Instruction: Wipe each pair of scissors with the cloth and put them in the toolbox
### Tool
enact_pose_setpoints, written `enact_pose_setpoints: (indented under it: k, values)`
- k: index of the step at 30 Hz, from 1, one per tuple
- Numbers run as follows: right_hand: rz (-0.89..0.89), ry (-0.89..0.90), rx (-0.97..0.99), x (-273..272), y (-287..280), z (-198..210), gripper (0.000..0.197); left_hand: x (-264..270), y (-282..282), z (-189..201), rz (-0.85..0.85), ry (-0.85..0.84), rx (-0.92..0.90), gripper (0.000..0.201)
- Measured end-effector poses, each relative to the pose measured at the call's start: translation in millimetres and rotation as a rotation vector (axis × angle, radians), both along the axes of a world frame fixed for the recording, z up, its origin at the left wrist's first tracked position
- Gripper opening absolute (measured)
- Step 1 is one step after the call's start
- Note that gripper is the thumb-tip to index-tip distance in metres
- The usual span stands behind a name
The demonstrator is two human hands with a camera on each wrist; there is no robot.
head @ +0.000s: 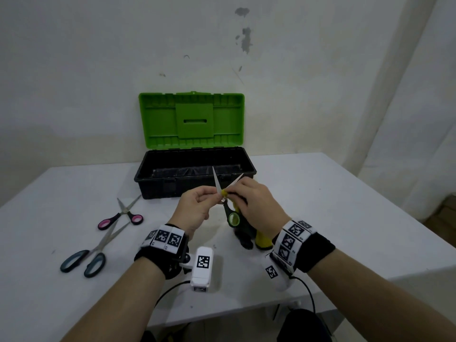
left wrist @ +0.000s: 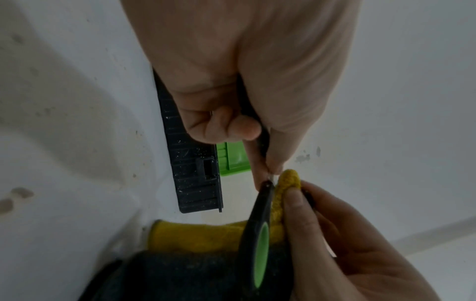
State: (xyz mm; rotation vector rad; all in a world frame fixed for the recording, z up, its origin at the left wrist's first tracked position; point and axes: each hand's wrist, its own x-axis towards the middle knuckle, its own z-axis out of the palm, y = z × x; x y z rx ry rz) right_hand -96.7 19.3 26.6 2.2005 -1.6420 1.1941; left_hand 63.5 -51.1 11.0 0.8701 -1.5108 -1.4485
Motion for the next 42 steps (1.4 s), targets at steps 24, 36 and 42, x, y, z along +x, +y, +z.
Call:
enact_pose_setpoints:
  k: [24,36,42]
  values:
    - [-0.298,-0.139,0.205,-13.3,-8.4,17.6,0.017,6.0,-3.1,-7.9,-0.002,-0.217,-0.201,0.005]
    - [-0.329,-0.219,0.041,-30.4,-11.1,13.2,0.016,5.1,-2.3,-6.9,-0.005,-0.065,0.012,0.015]
    - [-0.107,-0.087,0.069,-0.9,-1.7,0.6,0.015,-1.9,-0.1,-6.4,-0.006,-0.046,0.030,0.015]
